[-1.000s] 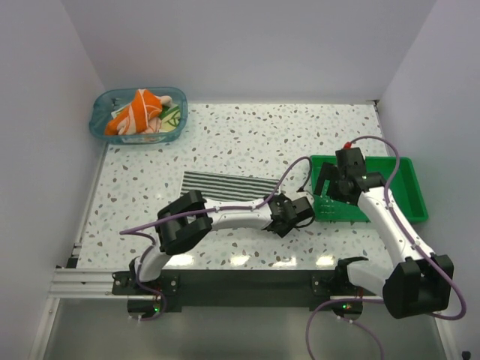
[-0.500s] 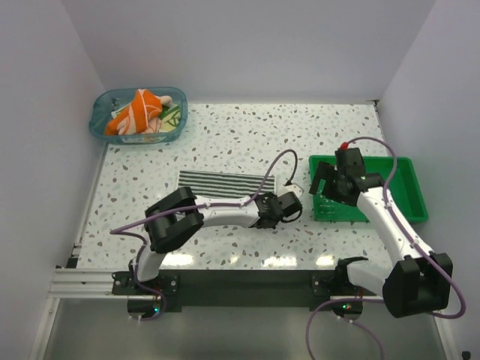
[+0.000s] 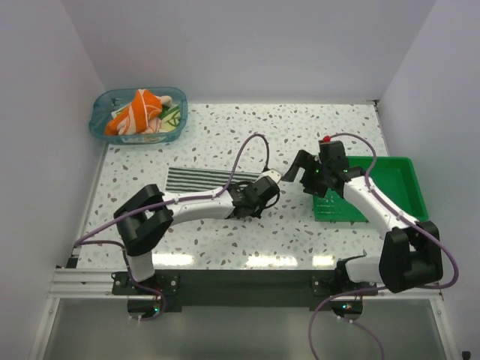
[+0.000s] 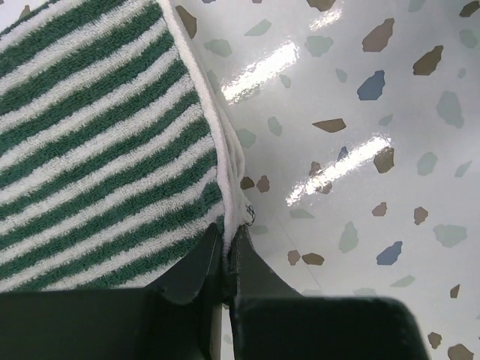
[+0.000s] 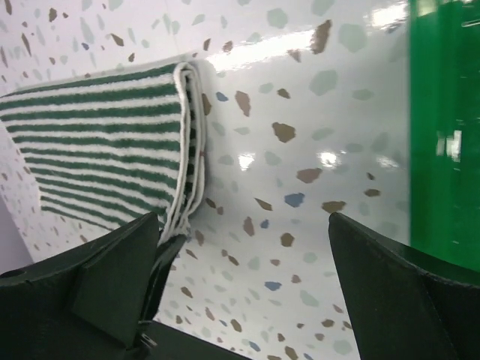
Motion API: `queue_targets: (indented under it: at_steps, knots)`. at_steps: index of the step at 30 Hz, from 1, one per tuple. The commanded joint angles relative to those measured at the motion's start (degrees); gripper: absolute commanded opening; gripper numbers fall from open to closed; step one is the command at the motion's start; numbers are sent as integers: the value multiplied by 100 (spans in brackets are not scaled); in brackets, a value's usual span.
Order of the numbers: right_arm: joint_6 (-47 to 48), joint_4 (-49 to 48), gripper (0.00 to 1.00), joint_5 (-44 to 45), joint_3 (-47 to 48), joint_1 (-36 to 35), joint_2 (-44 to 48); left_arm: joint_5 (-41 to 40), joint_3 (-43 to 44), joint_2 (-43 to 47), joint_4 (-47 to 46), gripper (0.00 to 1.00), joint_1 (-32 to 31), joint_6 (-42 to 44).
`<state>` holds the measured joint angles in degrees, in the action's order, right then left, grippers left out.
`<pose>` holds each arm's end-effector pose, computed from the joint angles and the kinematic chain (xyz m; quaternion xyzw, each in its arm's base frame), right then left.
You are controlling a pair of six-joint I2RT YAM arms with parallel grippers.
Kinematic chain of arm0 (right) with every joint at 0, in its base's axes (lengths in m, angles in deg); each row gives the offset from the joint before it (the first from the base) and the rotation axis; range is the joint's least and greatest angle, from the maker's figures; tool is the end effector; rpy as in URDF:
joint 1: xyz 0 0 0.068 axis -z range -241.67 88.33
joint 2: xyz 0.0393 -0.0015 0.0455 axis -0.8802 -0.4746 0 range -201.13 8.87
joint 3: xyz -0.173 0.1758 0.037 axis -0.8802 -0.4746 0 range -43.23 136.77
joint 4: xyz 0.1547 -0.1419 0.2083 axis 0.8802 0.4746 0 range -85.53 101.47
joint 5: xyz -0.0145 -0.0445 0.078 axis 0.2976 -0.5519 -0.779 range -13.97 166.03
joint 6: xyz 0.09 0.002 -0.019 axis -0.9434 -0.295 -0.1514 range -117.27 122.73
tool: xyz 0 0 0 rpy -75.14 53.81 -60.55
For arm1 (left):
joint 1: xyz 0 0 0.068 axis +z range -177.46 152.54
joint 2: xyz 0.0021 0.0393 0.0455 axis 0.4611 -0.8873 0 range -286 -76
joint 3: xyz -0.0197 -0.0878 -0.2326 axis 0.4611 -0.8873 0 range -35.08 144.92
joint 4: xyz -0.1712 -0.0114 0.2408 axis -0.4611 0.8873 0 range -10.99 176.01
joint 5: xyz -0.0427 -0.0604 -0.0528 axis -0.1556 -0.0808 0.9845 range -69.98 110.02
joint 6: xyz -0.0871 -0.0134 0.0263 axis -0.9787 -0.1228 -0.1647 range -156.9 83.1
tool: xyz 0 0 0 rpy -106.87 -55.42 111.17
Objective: Fold and stack the towels
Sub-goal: Neatly place the folded towel into the bin
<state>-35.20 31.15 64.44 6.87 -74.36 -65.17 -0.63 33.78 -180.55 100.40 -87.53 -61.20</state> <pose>0.3221 0.0895 0.1649 0.1714 0.9215 0.2292 0.2624 0.2377 -0.3544 0.1033 0.2414 0.9135 -0.0599 0.3220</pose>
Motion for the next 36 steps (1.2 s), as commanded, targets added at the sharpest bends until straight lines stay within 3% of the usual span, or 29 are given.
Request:
queue_targets:
  at_steps: [1,13,24,30,36]
  knots:
    - [-687,-890,99,-264,43,-295,-303,87,-66,453,-284,0,66,-154]
    - [-1769,-2376,99,-730,-124,-981,-1814,104,-127,673,-302,0,136,-251]
    - [-2376,-3106,98,-932,-229,-1420,-2562,131,31,515,-293,0,136,-392]
    - [-2482,-3414,89,-976,-265,-1552,-2756,297,57,454,-372,0,145,-515]
    - [-2447,-3590,71,-941,-194,-1552,-2861,430,84,357,-442,0,136,-726]
